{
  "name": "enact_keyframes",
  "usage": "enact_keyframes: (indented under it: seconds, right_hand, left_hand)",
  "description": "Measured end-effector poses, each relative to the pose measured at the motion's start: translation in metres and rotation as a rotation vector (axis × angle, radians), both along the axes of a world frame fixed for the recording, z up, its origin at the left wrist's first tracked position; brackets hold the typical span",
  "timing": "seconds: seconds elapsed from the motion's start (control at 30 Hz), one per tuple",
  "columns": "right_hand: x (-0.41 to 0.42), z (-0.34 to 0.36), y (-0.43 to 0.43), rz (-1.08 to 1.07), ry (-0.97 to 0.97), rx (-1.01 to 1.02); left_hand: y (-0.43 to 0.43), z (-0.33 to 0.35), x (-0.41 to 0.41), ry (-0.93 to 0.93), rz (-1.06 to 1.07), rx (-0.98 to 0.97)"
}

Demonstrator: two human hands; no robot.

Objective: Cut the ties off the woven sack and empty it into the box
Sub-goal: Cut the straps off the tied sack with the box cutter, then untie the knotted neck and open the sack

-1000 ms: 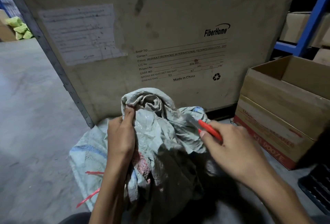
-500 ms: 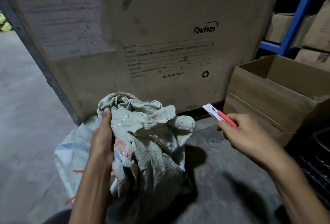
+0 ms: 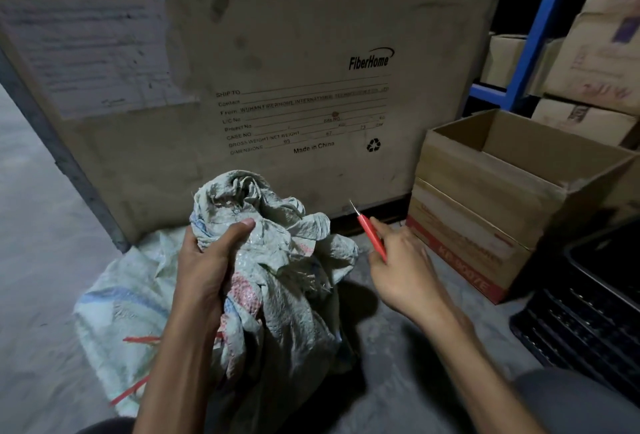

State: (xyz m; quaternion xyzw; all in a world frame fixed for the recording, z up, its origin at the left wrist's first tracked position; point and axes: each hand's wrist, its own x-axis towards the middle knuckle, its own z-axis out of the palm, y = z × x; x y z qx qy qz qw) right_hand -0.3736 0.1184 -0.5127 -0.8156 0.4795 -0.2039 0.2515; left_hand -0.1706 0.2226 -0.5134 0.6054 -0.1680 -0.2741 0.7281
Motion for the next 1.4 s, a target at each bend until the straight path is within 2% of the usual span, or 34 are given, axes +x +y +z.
enact_keyframes:
  seconds: [0.13, 0.2, 0.3, 0.5, 0.67, 0.77, 0.83, 0.9, 0.97, 1.03, 1.07, 1.1, 1.2, 1.3, 1.4]
  right_hand:
    - [0.001, -0.005, 0.004, -0.046, -0.005, -0.111]
    - [0.002, -0.016, 0.004, -0.091, 0.004, -0.106]
    - [0.005, -0.053, -0.002, -0.177, 0.085, 0.007]
    - [-0.021, -0.165, 0.004, -0.29, 0.44, 0.276]
    - [-0.049, -0.239, 0.052, -0.211, 0.566, 0.451]
    - [-0.053, -0.248, 0.057, -0.145, 0.616, 0.432]
    - [-0.044, -0.242, 0.052, -0.188, 0.64, 0.361]
    - [-0.021, -0.22, 0.042, -0.302, 0.5, 0.339]
    - [0.005, -0.182, 0.025, -0.436, 0.103, 0.327]
    - [0.025, -0.129, 0.006, -0.509, -0.382, 0.433]
    - [0.03, -0.1, -0.002, -0.494, -0.548, 0.491]
    - [0.033, -0.075, -0.012, -0.439, -0.632, 0.545]
    - [0.035, -0.018, -0.037, -0.189, -0.635, 0.762]
    - [0.03, 0.026, -0.056, 0.039, -0.708, 0.941]
    - [0.024, 0.057, -0.081, -0.066, -0.707, 0.818]
  left_hand:
    - [0.001, 0.002, -0.003, 0.01, -0.014, -0.023]
    - [0.001, -0.001, -0.003, 0.002, -0.024, -0.007]
    - [0.0, -0.005, -0.001, 0.006, -0.023, 0.007]
    - [0.001, -0.006, -0.007, -0.016, -0.04, 0.03]
    - [-0.003, -0.011, -0.016, -0.039, -0.041, 0.012]
    - [-0.006, -0.012, -0.022, -0.048, -0.068, -0.002]
    - [-0.006, -0.011, -0.025, -0.05, -0.096, 0.001]
    - [-0.004, -0.008, -0.028, -0.035, -0.134, -0.005]
    - [-0.002, -0.006, -0.031, -0.028, -0.172, -0.025]
    - [-0.001, -0.004, -0.034, -0.076, -0.216, -0.047]
    - [-0.001, -0.005, -0.034, -0.105, -0.246, -0.078]
    - [0.0, -0.006, -0.034, -0.136, -0.289, -0.112]
    - [0.001, -0.005, -0.039, -0.321, -0.471, -0.139]
    - [0.001, -0.003, -0.046, -0.623, -0.637, -0.087]
    - [0.001, -0.008, -0.046, -0.817, -0.643, 0.087]
